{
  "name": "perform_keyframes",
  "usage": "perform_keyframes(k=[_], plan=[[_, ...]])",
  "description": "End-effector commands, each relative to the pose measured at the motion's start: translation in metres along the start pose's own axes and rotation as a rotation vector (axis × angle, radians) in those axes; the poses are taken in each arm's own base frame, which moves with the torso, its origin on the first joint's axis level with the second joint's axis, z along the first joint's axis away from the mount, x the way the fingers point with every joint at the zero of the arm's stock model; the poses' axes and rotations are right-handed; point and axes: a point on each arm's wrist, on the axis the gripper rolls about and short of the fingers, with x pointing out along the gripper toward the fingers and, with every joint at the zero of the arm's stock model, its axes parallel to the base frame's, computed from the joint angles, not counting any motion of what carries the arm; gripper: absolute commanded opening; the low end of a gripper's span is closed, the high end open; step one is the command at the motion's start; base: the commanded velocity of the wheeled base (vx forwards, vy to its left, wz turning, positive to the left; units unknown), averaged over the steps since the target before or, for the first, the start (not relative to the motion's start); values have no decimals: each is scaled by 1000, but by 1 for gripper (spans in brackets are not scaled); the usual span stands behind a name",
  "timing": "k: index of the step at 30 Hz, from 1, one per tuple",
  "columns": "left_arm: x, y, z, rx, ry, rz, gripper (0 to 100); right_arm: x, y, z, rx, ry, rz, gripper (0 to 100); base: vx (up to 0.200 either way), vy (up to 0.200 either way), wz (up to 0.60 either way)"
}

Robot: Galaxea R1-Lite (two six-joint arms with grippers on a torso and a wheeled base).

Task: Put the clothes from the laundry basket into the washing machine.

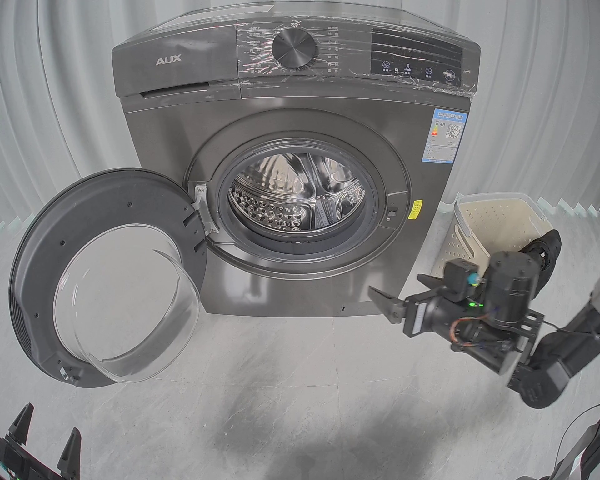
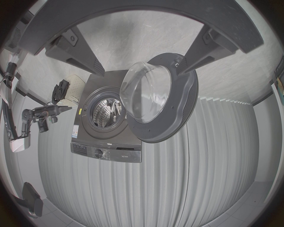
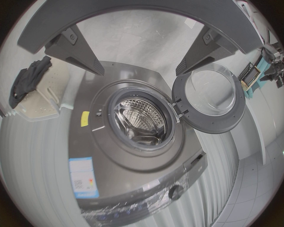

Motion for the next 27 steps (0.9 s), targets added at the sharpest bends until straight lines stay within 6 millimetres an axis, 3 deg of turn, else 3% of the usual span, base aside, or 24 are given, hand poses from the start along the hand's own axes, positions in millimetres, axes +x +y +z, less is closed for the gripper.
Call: perform_keyframes(k=[1, 13, 24, 27], plan=[[0, 0, -5, 0, 1, 0, 100, -96, -26, 25, 2, -150, -56, 100, 0, 0, 0], [0, 0, -5, 0, 1, 0, 100, -166, -52, 16, -8, -237, -192, 100, 0, 0, 0], [0, 0, -5, 1, 1, 0, 100, -227, -61, -1, -89, -290, -325, 100, 0, 0, 0], [0, 0, -5, 1, 1, 0, 100, -234, -61, -7, -115, -254, -350, 100, 0, 0, 0]])
